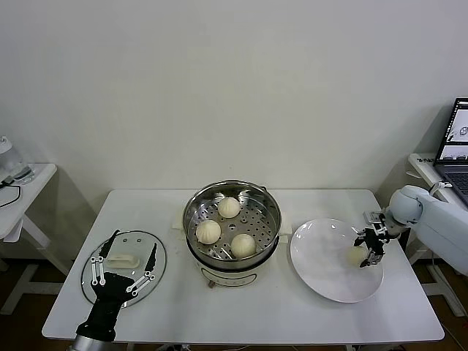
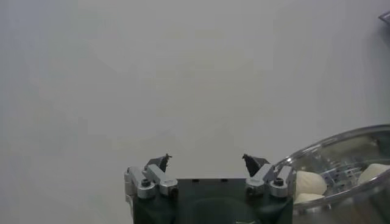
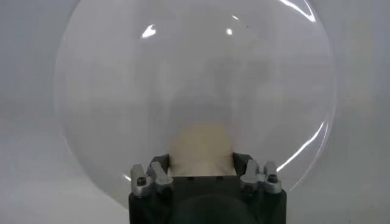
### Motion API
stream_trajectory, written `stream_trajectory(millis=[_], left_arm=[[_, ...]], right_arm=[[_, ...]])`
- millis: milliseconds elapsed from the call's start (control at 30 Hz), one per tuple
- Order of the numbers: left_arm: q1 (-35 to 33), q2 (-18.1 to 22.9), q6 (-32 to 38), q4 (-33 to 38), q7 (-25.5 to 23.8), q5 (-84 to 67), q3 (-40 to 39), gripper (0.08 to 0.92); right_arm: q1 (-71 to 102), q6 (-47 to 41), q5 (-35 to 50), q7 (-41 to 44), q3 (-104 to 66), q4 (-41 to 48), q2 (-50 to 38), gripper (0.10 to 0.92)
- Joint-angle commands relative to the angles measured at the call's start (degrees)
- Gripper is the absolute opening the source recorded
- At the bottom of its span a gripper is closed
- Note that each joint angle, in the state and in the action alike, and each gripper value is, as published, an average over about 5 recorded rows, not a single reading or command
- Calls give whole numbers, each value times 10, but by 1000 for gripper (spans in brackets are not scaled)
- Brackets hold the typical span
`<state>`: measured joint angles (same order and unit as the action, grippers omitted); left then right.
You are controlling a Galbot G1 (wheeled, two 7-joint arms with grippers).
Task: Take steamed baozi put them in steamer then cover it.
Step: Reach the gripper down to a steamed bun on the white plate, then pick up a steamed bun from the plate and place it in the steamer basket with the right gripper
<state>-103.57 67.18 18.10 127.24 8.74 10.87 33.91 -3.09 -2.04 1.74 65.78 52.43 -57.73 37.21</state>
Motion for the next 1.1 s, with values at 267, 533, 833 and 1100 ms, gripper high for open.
stream_trajectory(millis=[267,533,833,1100], left_arm=[[0,-2,1,3,0,2,-2,823],[2,-3,0,3,1,1,-3,823],[7,-3,0,-2,2,0,-4,823],[13,-3,-1,-3,3,-2,-6,823]], right_arm=[[-349,-18,143,108,202,-76,85,679],[-448,-65,267,91,286,-108,213,679],[-436,-99,306,49,319,-111,297,687],[-399,-108,293,27,329,-98,336,686]])
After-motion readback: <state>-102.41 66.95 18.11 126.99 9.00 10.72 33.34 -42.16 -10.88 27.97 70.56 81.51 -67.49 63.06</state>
